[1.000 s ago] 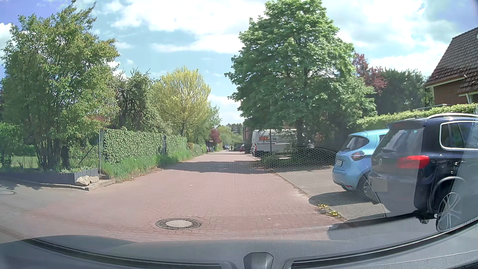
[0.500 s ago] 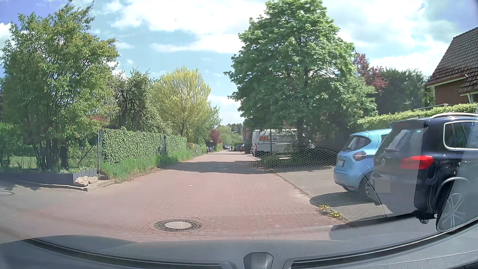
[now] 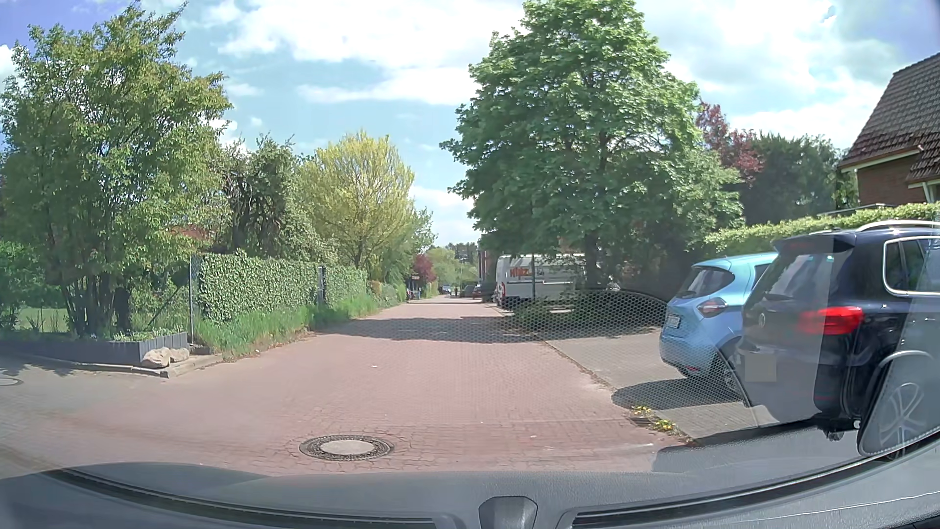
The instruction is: Follow the waypoints while adhering to traffic rules and regulations
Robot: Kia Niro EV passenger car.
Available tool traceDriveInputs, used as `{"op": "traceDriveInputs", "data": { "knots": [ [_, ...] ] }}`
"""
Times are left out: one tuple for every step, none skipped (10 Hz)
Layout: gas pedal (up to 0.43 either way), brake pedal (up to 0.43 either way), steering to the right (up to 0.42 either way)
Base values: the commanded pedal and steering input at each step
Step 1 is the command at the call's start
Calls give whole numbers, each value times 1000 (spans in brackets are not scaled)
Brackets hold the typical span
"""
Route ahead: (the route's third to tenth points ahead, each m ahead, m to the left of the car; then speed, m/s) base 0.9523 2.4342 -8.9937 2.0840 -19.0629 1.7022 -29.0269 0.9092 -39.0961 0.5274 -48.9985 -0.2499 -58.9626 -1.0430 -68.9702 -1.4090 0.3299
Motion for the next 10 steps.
{"op": "traceDriveInputs", "data": {
  "knots": [
    [0,79,-19],
    [0,79,-19],
    [0,85,-19],
    [0,79,-19],
    [0,79,-19],
    [0,79,-19],
    [0,79,-19],
    [0,85,-19],
    [0,85,-19],
    [0,79,-19]
  ]
}}
